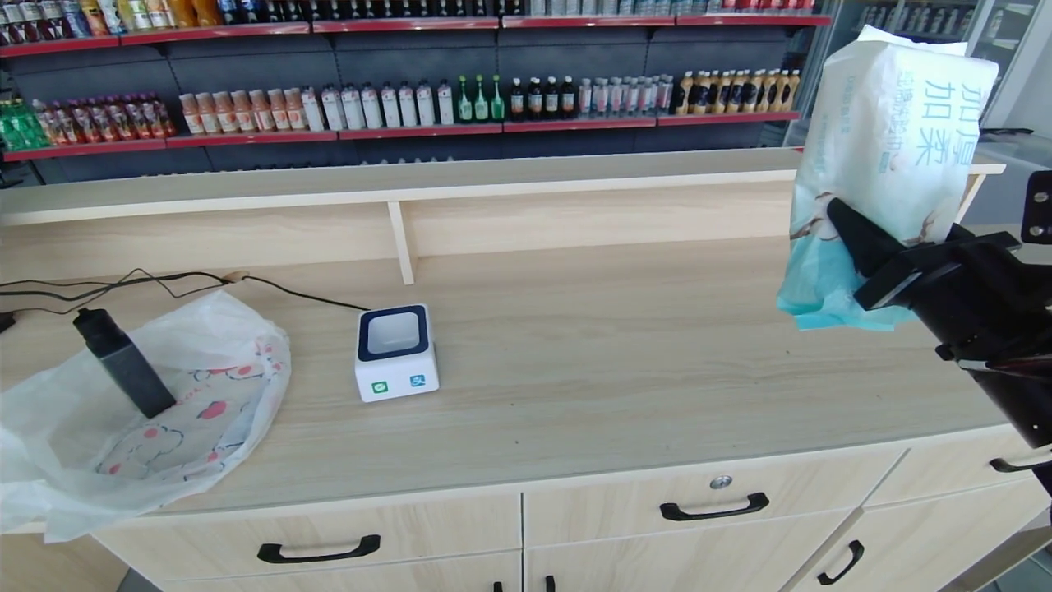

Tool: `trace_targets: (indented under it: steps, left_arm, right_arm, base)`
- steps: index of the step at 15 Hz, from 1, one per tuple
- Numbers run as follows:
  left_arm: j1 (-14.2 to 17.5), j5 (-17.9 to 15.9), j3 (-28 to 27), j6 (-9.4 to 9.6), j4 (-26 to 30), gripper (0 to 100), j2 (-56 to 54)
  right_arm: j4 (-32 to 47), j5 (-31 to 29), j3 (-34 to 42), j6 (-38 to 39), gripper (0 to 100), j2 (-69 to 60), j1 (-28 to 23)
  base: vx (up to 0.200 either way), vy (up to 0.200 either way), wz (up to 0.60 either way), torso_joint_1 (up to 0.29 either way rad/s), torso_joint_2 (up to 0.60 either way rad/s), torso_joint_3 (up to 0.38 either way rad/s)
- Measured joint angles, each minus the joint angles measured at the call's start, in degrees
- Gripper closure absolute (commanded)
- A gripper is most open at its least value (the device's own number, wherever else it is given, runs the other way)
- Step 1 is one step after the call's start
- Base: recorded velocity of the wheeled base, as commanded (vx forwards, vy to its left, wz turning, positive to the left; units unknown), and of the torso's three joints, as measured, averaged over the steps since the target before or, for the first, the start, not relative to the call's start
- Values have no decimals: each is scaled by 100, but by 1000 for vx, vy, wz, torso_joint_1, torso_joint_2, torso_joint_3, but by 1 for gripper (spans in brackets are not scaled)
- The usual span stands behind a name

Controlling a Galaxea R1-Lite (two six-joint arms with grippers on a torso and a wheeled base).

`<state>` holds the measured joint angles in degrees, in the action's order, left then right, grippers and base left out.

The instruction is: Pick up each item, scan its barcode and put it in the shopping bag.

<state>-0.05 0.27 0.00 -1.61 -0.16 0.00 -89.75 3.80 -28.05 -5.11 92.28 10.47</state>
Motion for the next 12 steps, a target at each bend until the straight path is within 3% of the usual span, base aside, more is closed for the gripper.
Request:
trace_targets:
  steps: [12]
  left_arm:
    - [0, 2, 0, -22, 0, 0, 2]
  right_arm:
    - [-28, -4, 391, -127, 100, -323, 1482]
  base:
    - [0, 200, 0, 3, 3, 0]
